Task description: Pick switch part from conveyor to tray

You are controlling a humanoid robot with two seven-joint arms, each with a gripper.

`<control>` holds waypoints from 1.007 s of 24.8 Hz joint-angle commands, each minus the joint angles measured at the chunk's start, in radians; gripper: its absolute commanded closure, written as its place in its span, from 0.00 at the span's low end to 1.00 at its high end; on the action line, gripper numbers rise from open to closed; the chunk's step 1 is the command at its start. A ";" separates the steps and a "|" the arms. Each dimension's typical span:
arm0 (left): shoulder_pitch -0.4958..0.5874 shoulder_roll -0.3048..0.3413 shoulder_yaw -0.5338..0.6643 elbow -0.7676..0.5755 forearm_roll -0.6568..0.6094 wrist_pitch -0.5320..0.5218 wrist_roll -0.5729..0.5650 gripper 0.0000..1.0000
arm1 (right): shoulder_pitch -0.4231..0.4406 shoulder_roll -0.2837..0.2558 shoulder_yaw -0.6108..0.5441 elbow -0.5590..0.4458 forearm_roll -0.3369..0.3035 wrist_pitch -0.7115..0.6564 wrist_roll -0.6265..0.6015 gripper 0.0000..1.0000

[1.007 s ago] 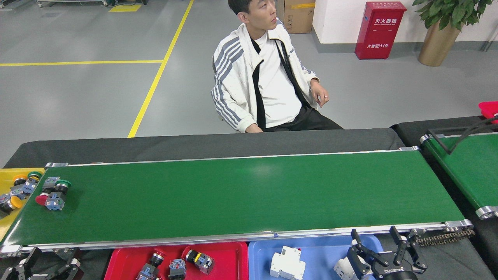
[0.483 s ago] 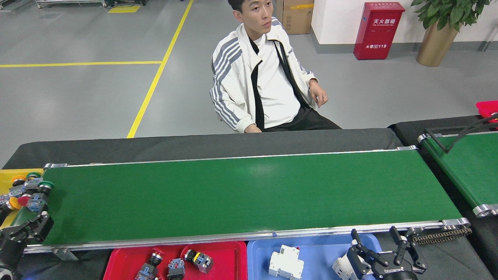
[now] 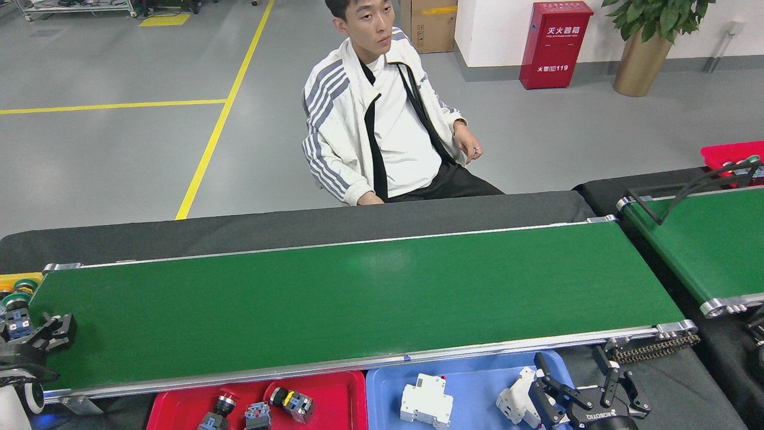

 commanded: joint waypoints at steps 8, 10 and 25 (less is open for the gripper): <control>0.187 -0.036 0.003 -0.425 0.025 -0.207 0.044 0.98 | -0.007 -0.002 -0.022 -0.013 -0.005 0.005 -0.008 0.04; 0.350 -0.030 0.014 -0.696 0.055 -0.267 0.033 0.97 | -0.007 -0.002 -0.030 -0.013 -0.005 0.005 -0.008 0.04; 1.089 -0.094 0.064 -1.568 0.078 -0.527 -0.106 0.00 | -0.009 0.001 -0.031 -0.013 -0.005 0.007 -0.008 0.04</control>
